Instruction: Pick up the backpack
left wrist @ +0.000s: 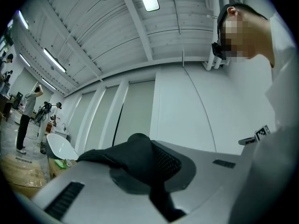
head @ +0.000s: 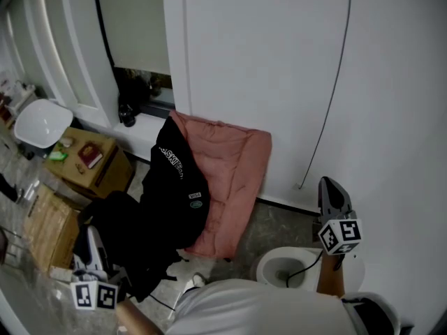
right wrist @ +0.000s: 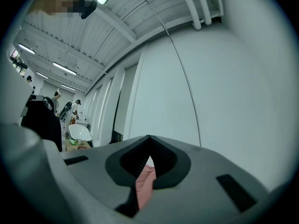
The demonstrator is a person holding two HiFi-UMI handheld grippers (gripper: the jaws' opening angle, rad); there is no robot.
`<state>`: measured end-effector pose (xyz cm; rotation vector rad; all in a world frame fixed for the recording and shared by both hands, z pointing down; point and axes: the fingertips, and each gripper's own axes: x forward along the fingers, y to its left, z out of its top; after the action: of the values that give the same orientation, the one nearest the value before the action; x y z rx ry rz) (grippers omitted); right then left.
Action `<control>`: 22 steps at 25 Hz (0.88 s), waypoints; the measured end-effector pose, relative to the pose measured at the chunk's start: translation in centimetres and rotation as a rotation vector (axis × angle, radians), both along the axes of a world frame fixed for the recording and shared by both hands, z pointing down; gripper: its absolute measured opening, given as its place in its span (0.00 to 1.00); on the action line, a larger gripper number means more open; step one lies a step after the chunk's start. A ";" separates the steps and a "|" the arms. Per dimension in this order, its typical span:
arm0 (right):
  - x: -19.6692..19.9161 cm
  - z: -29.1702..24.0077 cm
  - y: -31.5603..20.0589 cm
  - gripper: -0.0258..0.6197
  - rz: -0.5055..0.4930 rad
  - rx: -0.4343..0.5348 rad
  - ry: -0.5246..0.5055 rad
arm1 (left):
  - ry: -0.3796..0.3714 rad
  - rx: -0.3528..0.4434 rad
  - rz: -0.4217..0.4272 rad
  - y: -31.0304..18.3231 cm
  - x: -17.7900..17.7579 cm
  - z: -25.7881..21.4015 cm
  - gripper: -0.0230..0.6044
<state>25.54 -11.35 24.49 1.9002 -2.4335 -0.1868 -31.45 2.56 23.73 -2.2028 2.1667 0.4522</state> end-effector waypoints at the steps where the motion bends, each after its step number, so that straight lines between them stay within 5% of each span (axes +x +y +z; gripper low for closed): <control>1: -0.1 0.0 0.1 0.07 -0.003 0.001 0.001 | 0.003 0.001 0.002 0.0 0.0 0.0 0.07; 22: -1.4 0.3 -0.4 0.07 -0.045 0.001 0.007 | 0.033 0.028 0.047 -1.3 1.3 -0.9 0.07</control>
<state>24.12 -11.76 24.82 1.8425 -2.4734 -0.1958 -30.15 1.27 22.84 -2.2519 2.1151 0.5205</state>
